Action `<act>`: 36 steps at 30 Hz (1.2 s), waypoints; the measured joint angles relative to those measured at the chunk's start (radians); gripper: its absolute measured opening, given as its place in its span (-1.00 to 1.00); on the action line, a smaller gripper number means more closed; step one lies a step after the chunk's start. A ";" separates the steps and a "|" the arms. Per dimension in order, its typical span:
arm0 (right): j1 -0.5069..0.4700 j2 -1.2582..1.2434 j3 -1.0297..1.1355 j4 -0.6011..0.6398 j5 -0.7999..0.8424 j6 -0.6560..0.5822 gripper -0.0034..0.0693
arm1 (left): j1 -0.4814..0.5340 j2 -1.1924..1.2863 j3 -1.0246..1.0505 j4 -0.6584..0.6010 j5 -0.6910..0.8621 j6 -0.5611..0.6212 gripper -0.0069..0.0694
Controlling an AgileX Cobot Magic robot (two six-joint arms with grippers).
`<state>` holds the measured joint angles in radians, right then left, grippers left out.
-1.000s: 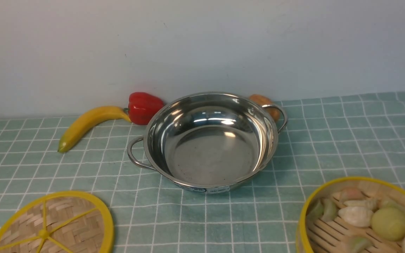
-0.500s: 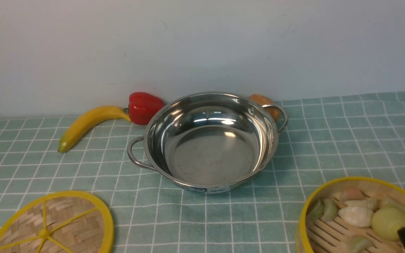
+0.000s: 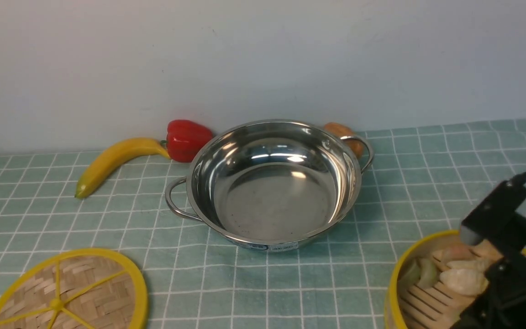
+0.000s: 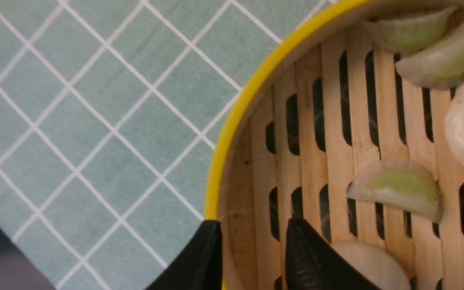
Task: Place the steamer in the pot on the blue tablecloth, and put the lid on the steamer.
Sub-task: 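Reach for and grasp the rim of the bamboo steamer holding the buns with the right gripper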
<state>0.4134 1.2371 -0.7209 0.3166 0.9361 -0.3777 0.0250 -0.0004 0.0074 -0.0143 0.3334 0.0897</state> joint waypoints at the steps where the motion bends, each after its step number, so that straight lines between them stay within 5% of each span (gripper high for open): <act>1: 0.035 0.034 0.000 -0.034 -0.028 0.037 -0.24 | 0.000 0.000 0.000 0.000 0.000 0.000 -0.18; 12: 0.179 0.221 -0.066 -0.073 -0.067 0.108 -0.24 | 0.000 0.000 0.000 0.000 0.000 0.000 -0.18; 29: 0.183 0.354 -0.099 -0.109 0.024 0.138 -0.25 | 0.000 0.000 0.000 0.000 0.000 0.000 -0.18; 36: 0.183 0.354 -0.101 -0.106 0.034 0.152 -0.68 | 0.000 0.000 0.000 0.000 0.000 0.000 -0.18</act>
<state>0.5966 1.5913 -0.8222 0.2102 0.9706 -0.2259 0.0250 -0.0004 0.0074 -0.0143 0.3334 0.0897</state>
